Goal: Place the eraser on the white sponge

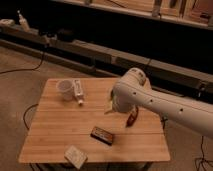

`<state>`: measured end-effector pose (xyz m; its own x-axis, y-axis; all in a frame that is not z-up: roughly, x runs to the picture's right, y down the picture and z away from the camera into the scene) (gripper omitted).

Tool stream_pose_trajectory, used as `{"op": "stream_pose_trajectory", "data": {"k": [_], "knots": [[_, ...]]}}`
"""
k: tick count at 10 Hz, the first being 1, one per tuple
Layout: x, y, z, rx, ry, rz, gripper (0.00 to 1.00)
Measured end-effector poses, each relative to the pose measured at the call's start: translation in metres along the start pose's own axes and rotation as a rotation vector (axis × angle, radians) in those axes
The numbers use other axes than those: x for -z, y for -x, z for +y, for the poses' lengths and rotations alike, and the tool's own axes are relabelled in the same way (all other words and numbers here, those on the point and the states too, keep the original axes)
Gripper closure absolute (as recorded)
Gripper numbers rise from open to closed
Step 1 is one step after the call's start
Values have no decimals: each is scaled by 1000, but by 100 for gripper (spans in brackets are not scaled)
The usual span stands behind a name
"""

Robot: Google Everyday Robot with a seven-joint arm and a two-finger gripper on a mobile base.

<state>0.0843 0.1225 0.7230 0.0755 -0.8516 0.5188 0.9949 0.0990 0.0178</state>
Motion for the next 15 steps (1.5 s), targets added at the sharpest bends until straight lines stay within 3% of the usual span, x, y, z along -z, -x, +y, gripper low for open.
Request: {"op": "stream_pose_trajectory", "data": {"k": [2, 5, 6, 9, 13, 15], "knots": [[-8, 1, -6, 44, -12, -15, 20], [-51, 5, -49, 223, -115, -93, 20], [-64, 5, -59, 287, -130, -116, 20], [-86, 16, -80, 483, -117, -187, 20], [-89, 18, -80, 519, -104, -198, 20], [-99, 26, -89, 626, -79, -216, 20]]}}
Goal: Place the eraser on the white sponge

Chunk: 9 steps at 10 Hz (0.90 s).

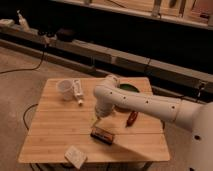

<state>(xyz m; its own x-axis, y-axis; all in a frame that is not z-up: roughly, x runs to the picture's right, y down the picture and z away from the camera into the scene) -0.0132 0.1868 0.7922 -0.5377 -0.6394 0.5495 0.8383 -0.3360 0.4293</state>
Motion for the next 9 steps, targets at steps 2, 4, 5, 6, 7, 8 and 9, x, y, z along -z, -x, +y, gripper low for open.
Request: {"op": "stream_pose_trajectory", "data": {"k": [2, 4, 5, 6, 7, 8, 9], "knots": [[-14, 3, -10, 124, 39, -42, 20], [-24, 7, -14, 179, 58, -65, 20], [-29, 8, -15, 193, 64, -67, 20], [-34, 8, -19, 211, 65, -58, 20], [-40, 7, -25, 230, 66, -53, 20], [-48, 7, -32, 253, 67, -52, 20], [-57, 8, -41, 273, 67, -57, 20]]}}
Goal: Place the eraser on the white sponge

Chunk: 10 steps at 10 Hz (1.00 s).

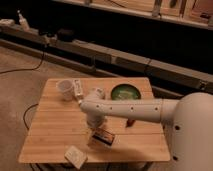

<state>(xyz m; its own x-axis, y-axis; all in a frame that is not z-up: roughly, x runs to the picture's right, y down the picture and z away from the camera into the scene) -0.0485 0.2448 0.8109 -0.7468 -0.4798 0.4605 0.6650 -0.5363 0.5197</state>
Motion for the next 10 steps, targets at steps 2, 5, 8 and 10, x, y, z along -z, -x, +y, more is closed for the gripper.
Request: {"op": "stream_pose_trajectory", "data": {"k": [2, 5, 8, 10], "knots": [[-10, 0, -7, 8, 4, -14, 22], [-17, 10, -7, -18, 28, -63, 47], [-10, 19, -2, -66, 64, -93, 70], [10, 19, 2, -115, 92, -90, 71]]}}
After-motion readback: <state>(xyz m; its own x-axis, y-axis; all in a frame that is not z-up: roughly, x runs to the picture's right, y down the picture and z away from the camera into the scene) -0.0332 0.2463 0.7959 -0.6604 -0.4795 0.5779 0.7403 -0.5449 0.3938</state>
